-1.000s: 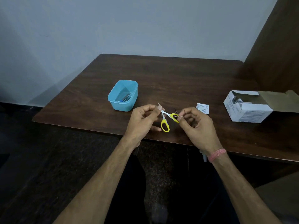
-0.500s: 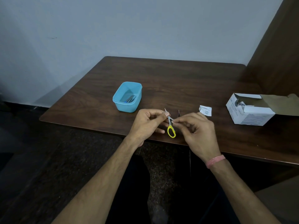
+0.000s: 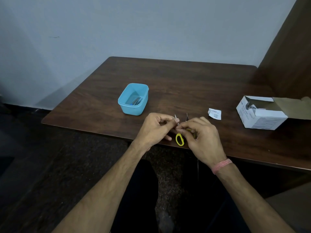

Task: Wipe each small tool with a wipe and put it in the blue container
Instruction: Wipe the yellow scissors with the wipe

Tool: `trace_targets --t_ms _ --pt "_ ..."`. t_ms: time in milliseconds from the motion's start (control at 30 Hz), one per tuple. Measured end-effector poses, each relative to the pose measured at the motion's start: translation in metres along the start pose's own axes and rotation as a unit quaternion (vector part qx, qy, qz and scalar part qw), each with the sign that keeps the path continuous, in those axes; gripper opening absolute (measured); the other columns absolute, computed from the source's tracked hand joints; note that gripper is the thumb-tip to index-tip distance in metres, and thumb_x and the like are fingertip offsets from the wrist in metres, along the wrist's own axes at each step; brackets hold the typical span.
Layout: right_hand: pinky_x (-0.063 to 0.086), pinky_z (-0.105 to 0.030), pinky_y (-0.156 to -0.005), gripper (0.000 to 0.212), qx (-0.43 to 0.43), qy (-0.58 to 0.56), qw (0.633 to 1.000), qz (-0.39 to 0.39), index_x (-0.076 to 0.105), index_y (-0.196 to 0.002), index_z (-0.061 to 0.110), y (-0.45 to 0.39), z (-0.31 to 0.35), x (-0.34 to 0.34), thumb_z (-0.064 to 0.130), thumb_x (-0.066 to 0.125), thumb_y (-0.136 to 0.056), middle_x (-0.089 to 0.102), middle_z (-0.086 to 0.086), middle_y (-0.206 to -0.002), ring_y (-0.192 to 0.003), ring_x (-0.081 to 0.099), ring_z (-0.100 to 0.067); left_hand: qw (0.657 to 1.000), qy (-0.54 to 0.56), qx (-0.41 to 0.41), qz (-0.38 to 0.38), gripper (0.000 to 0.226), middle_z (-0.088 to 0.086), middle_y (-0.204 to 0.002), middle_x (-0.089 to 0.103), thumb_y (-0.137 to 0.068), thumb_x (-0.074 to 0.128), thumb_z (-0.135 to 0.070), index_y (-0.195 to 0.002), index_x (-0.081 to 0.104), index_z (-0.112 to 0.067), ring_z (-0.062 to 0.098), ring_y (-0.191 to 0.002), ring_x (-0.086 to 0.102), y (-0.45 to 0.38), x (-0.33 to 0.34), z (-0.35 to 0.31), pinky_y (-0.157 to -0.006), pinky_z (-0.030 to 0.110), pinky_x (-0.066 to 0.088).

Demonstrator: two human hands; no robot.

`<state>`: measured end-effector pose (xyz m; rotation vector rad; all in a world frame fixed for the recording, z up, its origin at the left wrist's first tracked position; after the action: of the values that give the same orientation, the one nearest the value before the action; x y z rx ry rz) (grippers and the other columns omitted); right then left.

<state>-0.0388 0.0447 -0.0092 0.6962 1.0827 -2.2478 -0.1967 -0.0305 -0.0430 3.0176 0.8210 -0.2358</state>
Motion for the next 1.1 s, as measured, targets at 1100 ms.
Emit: trace_targets --t_ms 1100 --pt "0.041 -0.01 -0.078 0.016 0.072 -0.036 0.997 0.016 0.082 -0.097 0.032 0.027 0.008 0.015 0.016 0.085 -0.095 0.069 0.019 -0.096 -0.091 0.057 -0.002 0.999 0.0 0.0 -0.037 0.016 0.012 -0.093 0.082 -0.103 0.082 -0.022 -0.093 0.086 -0.01 0.029 -0.083 0.085 -0.002 -0.007 0.003 -0.05 0.027 0.06"
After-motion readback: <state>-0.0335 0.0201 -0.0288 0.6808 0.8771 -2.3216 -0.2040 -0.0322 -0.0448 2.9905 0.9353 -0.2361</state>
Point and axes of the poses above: each hand's wrist, its own y-axis away from the middle knuckle, its own x-axis out of the palm, z = x × y, the point moved 9 cm from there along -y, towards the middle knuckle
